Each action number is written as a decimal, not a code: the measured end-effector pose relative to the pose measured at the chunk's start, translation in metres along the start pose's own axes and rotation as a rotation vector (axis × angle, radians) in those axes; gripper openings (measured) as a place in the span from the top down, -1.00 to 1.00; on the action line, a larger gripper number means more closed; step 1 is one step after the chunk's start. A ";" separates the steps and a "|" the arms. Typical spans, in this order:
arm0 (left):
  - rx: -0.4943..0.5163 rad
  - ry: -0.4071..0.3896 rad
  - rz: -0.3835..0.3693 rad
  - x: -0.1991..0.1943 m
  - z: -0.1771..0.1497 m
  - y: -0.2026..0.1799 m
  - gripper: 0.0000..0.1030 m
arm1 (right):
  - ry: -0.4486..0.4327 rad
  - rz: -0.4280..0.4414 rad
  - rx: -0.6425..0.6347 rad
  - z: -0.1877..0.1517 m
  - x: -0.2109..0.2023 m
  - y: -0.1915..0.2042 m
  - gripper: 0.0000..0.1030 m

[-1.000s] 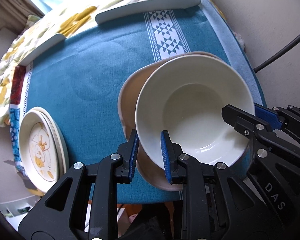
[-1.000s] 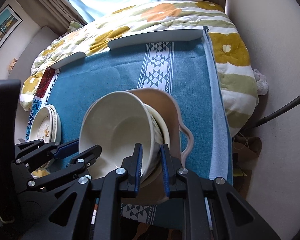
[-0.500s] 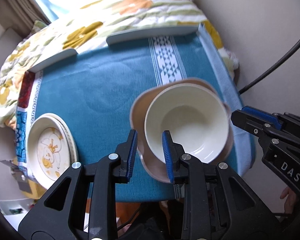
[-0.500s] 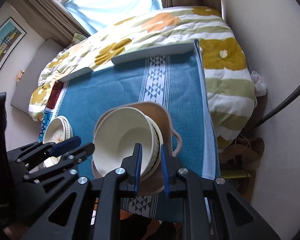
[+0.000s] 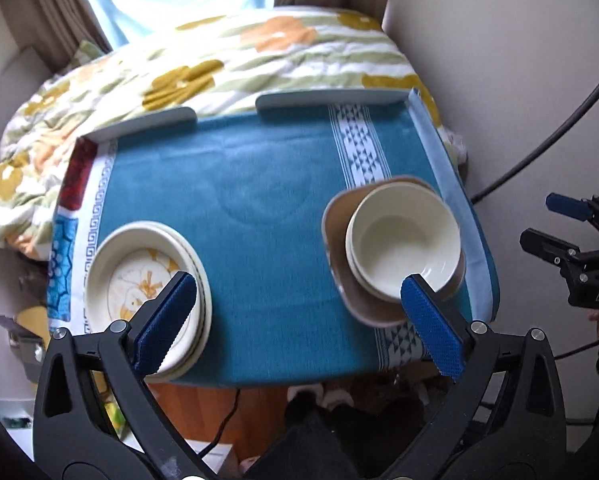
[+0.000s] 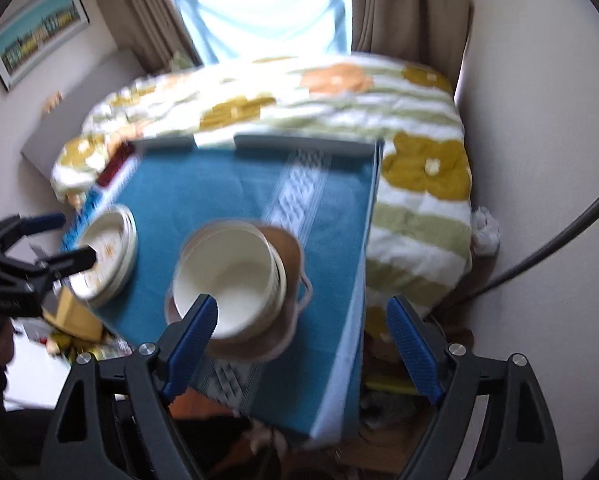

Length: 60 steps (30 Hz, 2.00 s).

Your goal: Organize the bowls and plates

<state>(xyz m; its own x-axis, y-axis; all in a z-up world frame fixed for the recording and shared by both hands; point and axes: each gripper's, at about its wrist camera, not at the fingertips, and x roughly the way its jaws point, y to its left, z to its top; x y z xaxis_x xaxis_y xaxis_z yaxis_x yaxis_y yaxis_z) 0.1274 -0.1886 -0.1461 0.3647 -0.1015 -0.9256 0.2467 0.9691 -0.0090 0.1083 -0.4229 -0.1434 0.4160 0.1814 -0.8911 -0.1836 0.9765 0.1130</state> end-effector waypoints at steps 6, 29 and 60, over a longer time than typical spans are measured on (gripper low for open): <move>0.045 0.147 -0.028 0.046 -0.020 -0.009 -0.97 | 0.153 -0.068 -0.030 -0.014 0.039 -0.004 -0.62; 0.087 0.352 -0.119 0.137 -0.013 -0.033 -0.29 | 0.347 0.026 -0.103 -0.017 0.120 0.010 0.20; 0.110 0.200 -0.111 0.116 -0.035 -0.040 0.58 | 0.273 0.167 -0.247 -0.023 0.126 0.047 0.61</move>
<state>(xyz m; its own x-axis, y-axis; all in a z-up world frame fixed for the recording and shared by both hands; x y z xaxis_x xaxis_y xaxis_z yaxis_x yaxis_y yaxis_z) 0.1286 -0.2314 -0.2667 0.1480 -0.1485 -0.9778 0.3752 0.9232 -0.0834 0.1313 -0.3572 -0.2607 0.1164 0.2652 -0.9572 -0.4515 0.8725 0.1868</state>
